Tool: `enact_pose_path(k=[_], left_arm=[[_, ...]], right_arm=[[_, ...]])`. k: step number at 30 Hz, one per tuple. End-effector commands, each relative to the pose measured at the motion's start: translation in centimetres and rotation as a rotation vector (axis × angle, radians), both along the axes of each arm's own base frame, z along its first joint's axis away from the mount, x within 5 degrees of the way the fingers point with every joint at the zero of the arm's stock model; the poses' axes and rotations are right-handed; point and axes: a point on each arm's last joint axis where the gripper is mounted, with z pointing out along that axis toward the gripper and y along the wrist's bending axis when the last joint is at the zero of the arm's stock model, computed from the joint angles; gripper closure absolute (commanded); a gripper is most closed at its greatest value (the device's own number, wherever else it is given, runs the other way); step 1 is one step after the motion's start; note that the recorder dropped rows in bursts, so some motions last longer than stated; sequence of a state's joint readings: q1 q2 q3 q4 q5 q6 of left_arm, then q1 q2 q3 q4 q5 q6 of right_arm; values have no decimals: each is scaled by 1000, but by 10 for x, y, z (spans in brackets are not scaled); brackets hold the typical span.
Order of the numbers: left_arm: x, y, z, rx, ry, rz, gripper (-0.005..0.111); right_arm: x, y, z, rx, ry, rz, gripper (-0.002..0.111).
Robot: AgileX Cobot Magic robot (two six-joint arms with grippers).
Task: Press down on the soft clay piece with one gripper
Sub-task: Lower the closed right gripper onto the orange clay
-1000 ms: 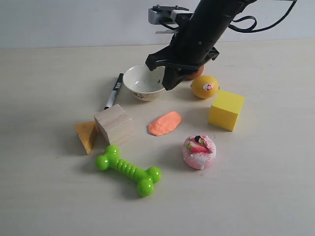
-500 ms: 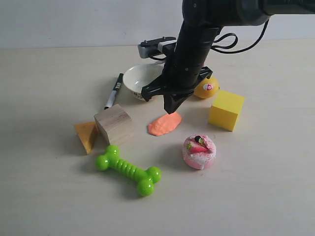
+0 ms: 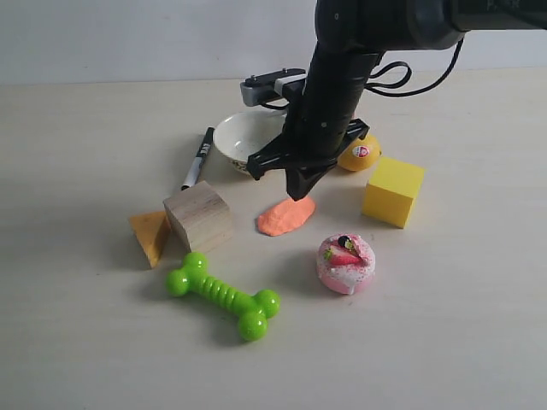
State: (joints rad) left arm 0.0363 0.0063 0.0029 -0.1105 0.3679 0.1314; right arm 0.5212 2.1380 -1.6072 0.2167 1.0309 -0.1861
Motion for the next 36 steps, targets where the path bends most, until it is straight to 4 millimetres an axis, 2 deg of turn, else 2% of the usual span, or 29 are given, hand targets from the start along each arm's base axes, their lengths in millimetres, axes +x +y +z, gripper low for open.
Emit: enact_pose_path(k=[1,8,36], left_arm=[[0,0,2,4,-18,2,107],[0,0,2,4,-18,2,107],[0,0,2,4,-18,2,107]], right_arm=[[5,2,-7,-10,-12,17,108],[14,8,-6,51,-92,-38,108],[12,6,-10,18,-59,-16,108]])
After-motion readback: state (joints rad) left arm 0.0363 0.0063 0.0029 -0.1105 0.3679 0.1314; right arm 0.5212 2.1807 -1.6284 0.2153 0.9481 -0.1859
